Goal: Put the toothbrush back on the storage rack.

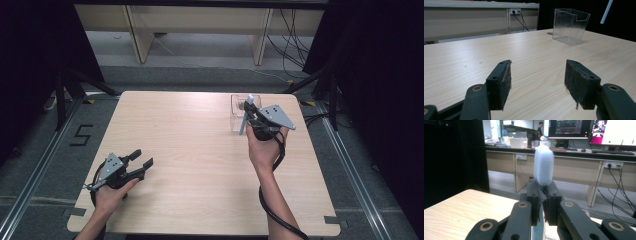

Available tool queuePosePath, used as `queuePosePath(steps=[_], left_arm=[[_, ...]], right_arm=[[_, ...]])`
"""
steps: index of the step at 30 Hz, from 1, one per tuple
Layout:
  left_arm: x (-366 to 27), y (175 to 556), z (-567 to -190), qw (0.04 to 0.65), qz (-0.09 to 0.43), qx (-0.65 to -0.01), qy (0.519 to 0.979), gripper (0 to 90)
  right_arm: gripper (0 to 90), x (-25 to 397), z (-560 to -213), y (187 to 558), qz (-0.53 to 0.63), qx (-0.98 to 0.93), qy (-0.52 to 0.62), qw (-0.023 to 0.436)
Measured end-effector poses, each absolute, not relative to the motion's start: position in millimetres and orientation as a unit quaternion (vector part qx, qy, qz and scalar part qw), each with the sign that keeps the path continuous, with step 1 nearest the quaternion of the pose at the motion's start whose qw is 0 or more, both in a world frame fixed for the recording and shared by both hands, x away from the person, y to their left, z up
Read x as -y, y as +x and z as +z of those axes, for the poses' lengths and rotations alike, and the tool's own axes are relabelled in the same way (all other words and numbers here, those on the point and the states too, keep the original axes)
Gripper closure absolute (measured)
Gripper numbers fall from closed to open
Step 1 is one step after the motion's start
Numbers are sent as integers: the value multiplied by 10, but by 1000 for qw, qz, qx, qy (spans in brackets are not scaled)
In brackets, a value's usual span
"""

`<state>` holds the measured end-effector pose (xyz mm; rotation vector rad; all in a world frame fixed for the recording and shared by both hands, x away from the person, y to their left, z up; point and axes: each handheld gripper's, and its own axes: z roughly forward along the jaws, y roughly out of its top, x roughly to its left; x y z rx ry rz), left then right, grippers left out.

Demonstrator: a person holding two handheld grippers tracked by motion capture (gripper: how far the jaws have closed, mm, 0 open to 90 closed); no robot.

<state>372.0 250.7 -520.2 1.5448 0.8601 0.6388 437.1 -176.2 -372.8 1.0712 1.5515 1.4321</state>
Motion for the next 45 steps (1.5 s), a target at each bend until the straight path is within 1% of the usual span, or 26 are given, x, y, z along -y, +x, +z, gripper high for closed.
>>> queuePosePath(steps=[2, 7, 9, 14, 23, 40, 45], left_arm=[[-2511, 3720, -5205, 587, 275, -370, 666, 372], [-2507, 3734, -5234, 593, 275, -368, 661, 371], [-2513, 3718, -5230, 583, 275, -373, 668, 370], [-2509, 3721, -5243, 583, 276, -371, 668, 370], [-2505, 3716, -5244, 583, 279, -370, 667, 368], [-2503, 3714, -5244, 584, 279, -370, 666, 366], [-2501, 3713, -5246, 586, 279, -369, 665, 365]], right_arm=[[847, 1804, -3720, 4409, 557, -607, 417, 385], [847, 1862, -3700, 4465, 557, -600, 426, 385], [847, 1879, -3688, 4488, 554, -597, 431, 388], [847, 1940, -3643, 4569, 552, -593, 430, 399], [847, 2035, -3627, 4687, 546, -587, 441, 404], [847, 2118, -3560, 4898, 540, -581, 444, 417], [846, 2145, -3566, 4960, 536, -577, 444, 427]])
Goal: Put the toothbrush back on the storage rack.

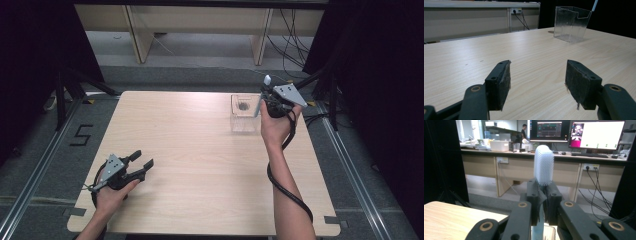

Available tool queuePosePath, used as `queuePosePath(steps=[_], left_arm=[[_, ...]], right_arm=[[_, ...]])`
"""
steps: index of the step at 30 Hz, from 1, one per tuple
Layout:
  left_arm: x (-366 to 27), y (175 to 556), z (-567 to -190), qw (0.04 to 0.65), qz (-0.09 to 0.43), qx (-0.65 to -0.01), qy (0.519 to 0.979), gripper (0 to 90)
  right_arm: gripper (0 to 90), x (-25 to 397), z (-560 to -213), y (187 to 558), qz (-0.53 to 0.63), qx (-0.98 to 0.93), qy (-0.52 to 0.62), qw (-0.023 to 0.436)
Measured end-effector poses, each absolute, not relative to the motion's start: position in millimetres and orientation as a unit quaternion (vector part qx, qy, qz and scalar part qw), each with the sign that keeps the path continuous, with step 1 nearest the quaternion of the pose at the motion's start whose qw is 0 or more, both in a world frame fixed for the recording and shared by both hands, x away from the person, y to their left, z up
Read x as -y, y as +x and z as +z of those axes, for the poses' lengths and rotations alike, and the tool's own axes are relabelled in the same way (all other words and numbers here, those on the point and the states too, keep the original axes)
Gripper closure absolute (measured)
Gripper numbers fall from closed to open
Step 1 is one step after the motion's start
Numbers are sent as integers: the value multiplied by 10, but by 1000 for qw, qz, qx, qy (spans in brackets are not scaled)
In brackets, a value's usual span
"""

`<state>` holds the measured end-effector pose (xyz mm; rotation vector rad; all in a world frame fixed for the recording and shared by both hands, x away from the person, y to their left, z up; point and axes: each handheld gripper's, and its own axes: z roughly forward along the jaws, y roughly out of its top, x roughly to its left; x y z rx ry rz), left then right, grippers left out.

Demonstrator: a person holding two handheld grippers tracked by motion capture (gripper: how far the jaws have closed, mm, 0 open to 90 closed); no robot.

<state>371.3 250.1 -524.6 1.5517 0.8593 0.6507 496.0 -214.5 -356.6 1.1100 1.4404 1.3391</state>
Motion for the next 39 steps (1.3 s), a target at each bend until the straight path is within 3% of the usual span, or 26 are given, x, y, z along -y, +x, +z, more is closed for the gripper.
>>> queuePosePath(steps=[18, 39], left_arm=[[-2495, 3708, -5244, 585, 278, -369, 667, 366], [-2494, 3703, -5245, 586, 277, -368, 667, 366]], right_arm=[[846, 2193, -3515, 5088, 535, -572, 446, 434], [842, 2221, -3684, 5181, 519, -573, 460, 437]])
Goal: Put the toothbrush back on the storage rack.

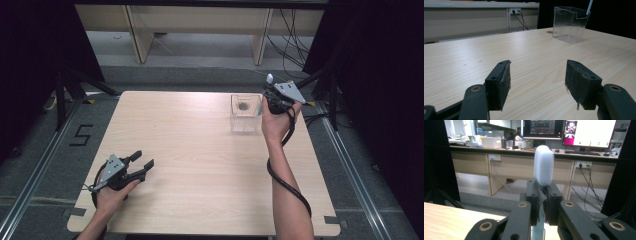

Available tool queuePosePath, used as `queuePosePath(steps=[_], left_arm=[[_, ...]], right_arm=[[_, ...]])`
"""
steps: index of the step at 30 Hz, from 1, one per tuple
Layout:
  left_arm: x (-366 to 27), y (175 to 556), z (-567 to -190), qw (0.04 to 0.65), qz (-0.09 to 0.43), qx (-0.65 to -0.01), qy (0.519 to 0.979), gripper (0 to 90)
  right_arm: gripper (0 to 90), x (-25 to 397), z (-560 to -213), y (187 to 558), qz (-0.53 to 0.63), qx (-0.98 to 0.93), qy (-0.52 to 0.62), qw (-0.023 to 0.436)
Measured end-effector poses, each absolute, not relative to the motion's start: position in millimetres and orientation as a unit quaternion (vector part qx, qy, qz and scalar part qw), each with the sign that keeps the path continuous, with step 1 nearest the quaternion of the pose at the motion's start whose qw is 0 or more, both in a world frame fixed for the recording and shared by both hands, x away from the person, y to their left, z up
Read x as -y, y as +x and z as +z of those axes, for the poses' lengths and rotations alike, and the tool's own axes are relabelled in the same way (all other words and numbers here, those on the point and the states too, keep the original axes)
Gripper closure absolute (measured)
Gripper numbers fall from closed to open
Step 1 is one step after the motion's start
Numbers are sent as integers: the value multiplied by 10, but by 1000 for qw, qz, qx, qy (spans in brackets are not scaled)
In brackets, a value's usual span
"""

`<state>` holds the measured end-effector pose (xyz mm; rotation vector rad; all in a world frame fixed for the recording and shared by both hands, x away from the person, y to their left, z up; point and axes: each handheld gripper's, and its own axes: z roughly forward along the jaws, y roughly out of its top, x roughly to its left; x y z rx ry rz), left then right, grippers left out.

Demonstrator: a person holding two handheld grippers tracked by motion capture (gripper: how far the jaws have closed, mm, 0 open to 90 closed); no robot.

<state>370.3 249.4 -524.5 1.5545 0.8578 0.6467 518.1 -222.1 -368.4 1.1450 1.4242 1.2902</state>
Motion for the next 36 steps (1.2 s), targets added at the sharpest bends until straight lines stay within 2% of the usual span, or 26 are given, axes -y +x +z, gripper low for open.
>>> queuePosePath(steps=[36], left_arm=[[-2489, 3697, -5245, 587, 276, -368, 666, 365]], right_arm=[[829, 2297, -4133, 5246, 492, -587, 492, 413]])
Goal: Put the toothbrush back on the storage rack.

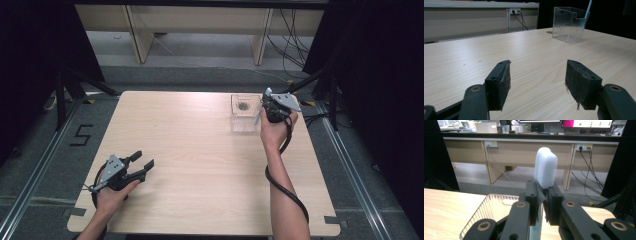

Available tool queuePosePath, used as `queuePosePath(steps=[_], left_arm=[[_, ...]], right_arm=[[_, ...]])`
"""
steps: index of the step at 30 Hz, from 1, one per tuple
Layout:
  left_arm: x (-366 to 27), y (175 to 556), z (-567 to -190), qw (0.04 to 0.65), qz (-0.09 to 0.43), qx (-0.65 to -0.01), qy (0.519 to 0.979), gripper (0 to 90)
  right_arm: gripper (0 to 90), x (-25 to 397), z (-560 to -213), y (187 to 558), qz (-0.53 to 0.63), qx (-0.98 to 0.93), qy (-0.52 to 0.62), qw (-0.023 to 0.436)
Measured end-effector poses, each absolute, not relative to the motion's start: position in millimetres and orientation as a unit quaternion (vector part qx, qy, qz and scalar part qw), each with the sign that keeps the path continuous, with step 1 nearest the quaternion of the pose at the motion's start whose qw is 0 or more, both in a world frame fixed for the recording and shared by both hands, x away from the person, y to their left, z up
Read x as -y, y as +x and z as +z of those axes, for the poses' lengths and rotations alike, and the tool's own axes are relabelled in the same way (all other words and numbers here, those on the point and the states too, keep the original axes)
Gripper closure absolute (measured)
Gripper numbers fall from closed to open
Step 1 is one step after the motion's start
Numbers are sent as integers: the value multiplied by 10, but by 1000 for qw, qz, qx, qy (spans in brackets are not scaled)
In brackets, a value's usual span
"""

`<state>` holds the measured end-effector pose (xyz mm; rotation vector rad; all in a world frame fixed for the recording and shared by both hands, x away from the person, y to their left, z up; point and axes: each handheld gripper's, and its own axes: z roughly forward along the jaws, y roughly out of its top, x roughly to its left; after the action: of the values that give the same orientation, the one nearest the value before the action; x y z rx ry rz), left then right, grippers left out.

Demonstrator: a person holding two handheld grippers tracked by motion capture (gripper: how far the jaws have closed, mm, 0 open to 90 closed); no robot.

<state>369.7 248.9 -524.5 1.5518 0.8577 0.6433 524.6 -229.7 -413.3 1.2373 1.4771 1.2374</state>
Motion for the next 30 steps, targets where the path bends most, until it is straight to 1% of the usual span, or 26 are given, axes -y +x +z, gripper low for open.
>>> queuePosePath(steps=[14, 27, 30], left_arm=[[-2489, 3698, -5245, 587, 276, -369, 666, 365], [-2486, 3699, -5245, 586, 276, -369, 667, 365], [-2485, 3701, -5244, 587, 275, -369, 666, 365]], right_arm=[[827, 2273, -4321, 5245, 490, -590, 509, 392], [820, 2272, -4388, 5233, 488, -589, 515, 387], [817, 2289, -4395, 5239, 485, -595, 507, 392]])
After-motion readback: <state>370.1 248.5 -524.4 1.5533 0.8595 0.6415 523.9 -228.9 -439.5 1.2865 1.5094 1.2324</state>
